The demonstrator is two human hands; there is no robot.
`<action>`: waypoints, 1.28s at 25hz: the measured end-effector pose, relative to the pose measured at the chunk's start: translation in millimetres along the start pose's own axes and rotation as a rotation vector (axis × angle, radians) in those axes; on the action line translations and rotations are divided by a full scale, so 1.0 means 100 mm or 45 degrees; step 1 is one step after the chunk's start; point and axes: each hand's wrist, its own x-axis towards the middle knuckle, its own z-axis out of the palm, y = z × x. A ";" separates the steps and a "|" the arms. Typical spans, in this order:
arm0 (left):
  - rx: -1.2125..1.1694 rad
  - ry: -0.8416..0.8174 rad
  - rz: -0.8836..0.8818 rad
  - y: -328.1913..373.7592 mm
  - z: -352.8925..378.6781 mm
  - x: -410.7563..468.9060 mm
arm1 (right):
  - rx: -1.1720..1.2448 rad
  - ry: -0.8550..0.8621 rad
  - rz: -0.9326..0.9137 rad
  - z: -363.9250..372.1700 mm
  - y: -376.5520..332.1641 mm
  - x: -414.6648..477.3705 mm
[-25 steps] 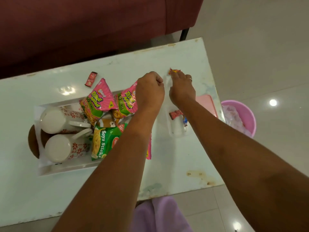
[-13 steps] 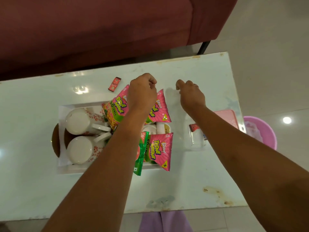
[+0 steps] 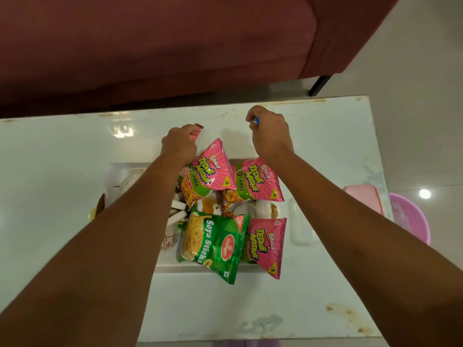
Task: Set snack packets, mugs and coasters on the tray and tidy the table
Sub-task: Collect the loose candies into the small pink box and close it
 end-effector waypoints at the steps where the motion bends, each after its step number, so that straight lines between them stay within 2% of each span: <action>1: 0.025 -0.012 0.001 -0.05 0.02 0.04 | 0.001 -0.002 0.012 0.01 -0.01 0.02; 10: 0.152 0.127 0.171 -0.08 0.08 0.16 | 0.023 0.035 0.134 0.16 0.03 0.01; 13: -0.014 0.115 0.115 -0.06 0.03 0.12 | 0.107 0.086 0.203 0.11 0.08 -0.06; 16: -0.349 0.311 0.119 0.07 -0.11 -0.05 | 0.234 0.190 0.258 -0.03 0.21 -0.21; 19: -0.559 0.470 0.210 0.36 -0.16 -0.47 | 0.274 0.343 0.302 -0.24 0.41 -0.47; 22: -0.726 0.304 0.246 0.72 0.01 -0.97 | 0.359 0.450 0.416 -0.43 0.60 -0.79; 25: -0.745 0.089 0.257 1.03 0.29 -1.37 | 0.356 0.459 0.486 -0.56 0.78 -1.15; 30: -0.511 -0.220 0.248 1.31 0.79 -1.75 | 0.183 0.349 0.610 -0.65 1.09 -1.67; 32: -0.367 -0.280 0.251 1.34 0.96 -1.81 | 0.133 0.289 0.645 -0.61 1.15 -1.79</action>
